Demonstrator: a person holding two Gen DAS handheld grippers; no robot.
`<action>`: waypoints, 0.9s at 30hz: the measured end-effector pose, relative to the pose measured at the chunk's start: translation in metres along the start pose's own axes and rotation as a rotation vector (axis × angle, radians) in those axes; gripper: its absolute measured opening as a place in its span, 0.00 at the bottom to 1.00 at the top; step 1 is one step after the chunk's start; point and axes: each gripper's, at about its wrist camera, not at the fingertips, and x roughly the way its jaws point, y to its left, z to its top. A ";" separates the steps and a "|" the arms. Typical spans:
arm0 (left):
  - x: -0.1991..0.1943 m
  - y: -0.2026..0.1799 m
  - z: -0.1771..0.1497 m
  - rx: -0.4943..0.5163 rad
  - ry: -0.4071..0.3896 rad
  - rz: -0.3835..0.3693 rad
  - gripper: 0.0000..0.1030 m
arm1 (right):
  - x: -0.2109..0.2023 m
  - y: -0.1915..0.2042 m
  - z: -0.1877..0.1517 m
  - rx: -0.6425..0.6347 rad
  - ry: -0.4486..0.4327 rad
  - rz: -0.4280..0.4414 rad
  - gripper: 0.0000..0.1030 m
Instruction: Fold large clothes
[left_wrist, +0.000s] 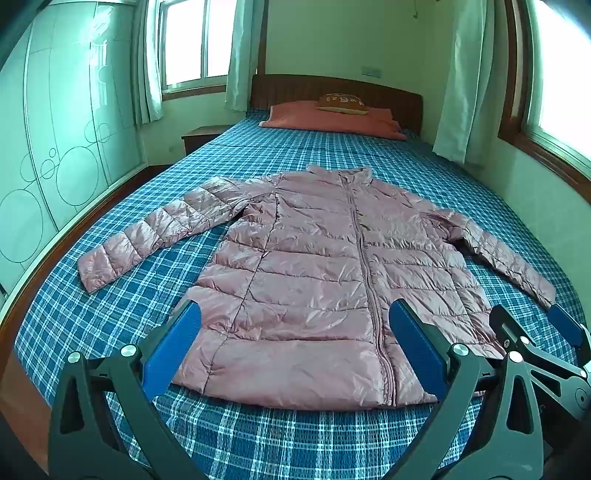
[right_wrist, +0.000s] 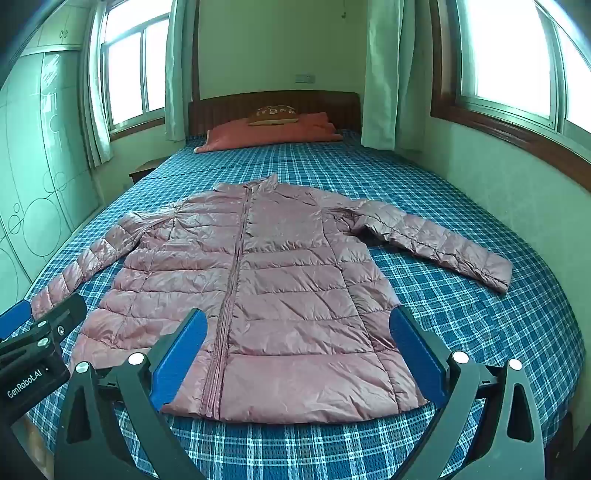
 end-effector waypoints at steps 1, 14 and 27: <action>0.000 0.000 0.000 -0.005 -0.001 -0.008 0.98 | 0.000 0.000 0.000 0.000 -0.005 0.001 0.95; -0.001 0.001 -0.002 -0.003 0.009 -0.008 0.98 | 0.001 -0.001 0.000 -0.003 -0.006 -0.002 0.95; 0.001 0.000 -0.005 -0.003 0.015 -0.003 0.98 | 0.004 0.001 -0.002 -0.005 0.001 0.001 0.95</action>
